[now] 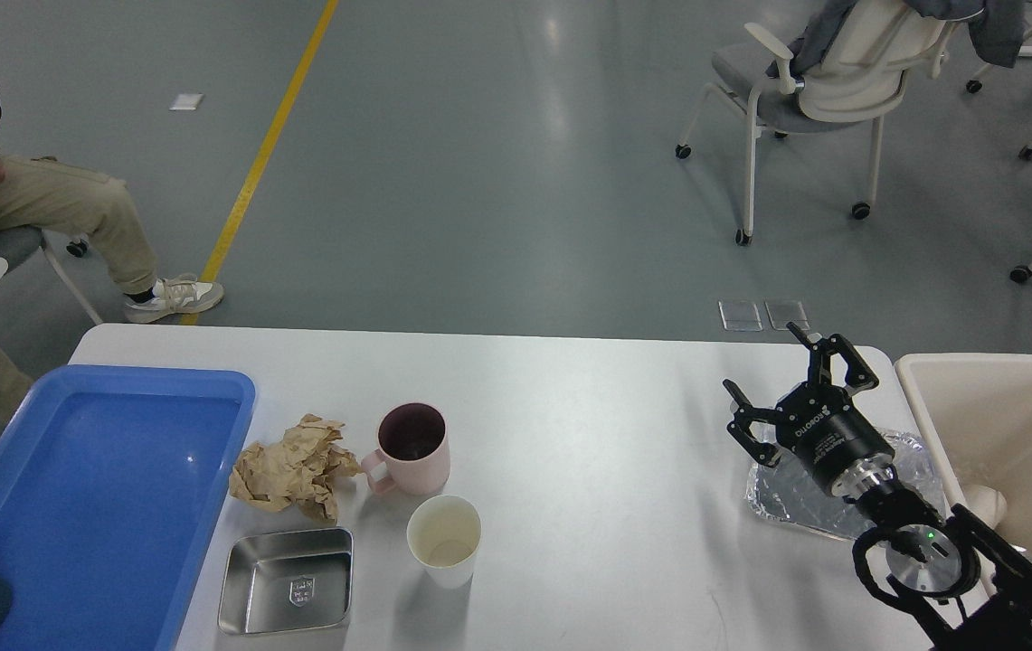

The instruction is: Tidy desktop

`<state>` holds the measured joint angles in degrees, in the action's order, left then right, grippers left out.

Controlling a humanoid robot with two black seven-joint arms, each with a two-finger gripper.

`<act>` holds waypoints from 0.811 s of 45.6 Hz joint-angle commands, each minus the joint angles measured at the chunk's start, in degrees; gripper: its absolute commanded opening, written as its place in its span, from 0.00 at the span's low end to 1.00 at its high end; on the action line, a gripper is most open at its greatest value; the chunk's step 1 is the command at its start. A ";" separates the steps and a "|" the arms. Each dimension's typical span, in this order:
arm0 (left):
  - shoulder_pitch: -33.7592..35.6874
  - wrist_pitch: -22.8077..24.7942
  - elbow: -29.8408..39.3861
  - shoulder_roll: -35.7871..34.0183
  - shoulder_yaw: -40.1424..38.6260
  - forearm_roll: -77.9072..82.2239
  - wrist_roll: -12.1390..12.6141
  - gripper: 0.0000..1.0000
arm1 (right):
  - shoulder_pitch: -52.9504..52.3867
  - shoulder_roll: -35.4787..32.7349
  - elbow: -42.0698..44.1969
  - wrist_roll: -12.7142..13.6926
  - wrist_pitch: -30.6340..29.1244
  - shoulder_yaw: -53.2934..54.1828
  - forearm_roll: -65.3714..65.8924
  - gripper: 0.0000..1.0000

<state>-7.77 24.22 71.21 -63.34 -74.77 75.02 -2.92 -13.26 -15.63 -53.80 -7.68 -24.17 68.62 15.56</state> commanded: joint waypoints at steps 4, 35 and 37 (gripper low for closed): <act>0.12 0.04 3.67 -1.87 -0.02 8.38 -0.33 0.97 | -0.10 0.33 -0.08 0.03 0.00 -0.07 -0.01 1.00; -0.41 1.36 -0.02 -1.60 -3.45 -10.42 -4.90 0.97 | -0.01 1.04 -0.25 0.03 0.00 -0.07 -0.01 1.00; -0.41 2.23 -0.02 -1.87 -3.45 -11.12 -6.74 0.97 | -0.01 1.04 -0.25 0.03 0.00 -0.07 -0.01 1.00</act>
<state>-8.17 24.81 71.84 -63.96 -78.22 67.10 -6.60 -13.19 -14.99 -54.06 -7.65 -24.17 68.55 15.51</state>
